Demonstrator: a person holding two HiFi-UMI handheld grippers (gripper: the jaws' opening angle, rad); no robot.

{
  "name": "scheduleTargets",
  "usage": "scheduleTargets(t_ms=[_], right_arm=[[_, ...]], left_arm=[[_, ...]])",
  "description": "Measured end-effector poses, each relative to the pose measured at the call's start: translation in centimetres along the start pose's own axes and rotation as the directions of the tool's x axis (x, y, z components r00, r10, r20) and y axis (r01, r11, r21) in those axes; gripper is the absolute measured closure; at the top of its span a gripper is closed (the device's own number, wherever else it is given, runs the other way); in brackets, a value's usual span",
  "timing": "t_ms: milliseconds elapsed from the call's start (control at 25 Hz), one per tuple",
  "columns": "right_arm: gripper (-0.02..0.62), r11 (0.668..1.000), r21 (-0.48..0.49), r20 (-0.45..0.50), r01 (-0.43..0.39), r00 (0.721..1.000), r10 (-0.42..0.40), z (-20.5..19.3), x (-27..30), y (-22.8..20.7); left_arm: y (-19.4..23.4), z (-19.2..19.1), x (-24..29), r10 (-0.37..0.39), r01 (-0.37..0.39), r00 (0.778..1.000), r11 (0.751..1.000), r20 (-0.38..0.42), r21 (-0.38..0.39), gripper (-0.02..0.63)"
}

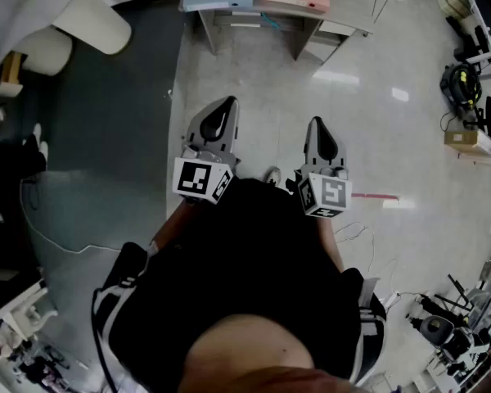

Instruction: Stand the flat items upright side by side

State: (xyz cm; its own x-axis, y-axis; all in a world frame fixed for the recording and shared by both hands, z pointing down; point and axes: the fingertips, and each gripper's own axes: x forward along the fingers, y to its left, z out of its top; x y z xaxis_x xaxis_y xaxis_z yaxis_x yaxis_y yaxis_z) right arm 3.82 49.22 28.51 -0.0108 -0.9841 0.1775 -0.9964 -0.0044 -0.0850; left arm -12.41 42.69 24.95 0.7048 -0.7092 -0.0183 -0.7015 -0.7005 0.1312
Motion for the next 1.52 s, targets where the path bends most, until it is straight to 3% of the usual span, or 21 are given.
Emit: scheduleTargets(t_ms=[360,560,640,680,720,760,1000,1360,1520], right_arm=[[0.572,1.000,0.010,0.002,-0.002,1.000,0.002,0.2,0.3,0.2],[0.569,0.999,0.042,0.111,-0.006,0.994,0.001,2.5,-0.5,0.3],[0.517,0.998,0.063,0.121,-0.018,0.993,0.011,2.4,-0.3,0.0],[0.439,0.998,0.062,0.095,-0.022,0.995,0.016,1.8,0.0,-0.1],[0.410,0.998,0.059,0.062,-0.025,0.998,0.021,1.2,0.3,-0.1],[0.406,0.998,0.056,0.036,-0.026,0.999,0.024,0.7,0.5,0.0],[0.400,0.999,0.042,0.001,-0.014,1.000,0.014,0.1,1.8,1.5],[0.400,0.998,0.063,-0.024,-0.014,1.000,0.016,-0.6,4.6,6.1],[0.401,0.998,0.056,-0.034,0.026,0.999,-0.024,-1.0,6.0,7.3]], left_arm=[[0.6,0.3,0.2,0.018,-0.018,1.000,1.000,-0.007,0.007,0.584],[0.1,2.9,-0.8,0.015,-0.016,0.997,1.000,0.071,0.014,0.584],[0.1,3.3,-1.0,0.028,-0.029,0.996,0.999,0.080,0.016,0.576],[0.0,2.8,-0.9,0.022,-0.022,0.998,1.000,0.058,0.014,0.533],[0.0,2.0,-0.7,0.006,-0.006,1.000,1.000,0.025,0.015,0.426],[0.0,1.1,-0.5,-0.012,0.012,1.000,1.000,-0.007,0.017,0.359],[2.1,-0.6,-0.9,-0.043,0.041,0.998,0.999,-0.048,-0.029,0.357],[6.3,-0.3,-2.4,-0.095,0.093,0.993,0.995,-0.066,-0.032,0.357],[8.2,-0.7,-2.7,-0.134,0.132,0.988,0.991,-0.079,-0.032,0.357]])
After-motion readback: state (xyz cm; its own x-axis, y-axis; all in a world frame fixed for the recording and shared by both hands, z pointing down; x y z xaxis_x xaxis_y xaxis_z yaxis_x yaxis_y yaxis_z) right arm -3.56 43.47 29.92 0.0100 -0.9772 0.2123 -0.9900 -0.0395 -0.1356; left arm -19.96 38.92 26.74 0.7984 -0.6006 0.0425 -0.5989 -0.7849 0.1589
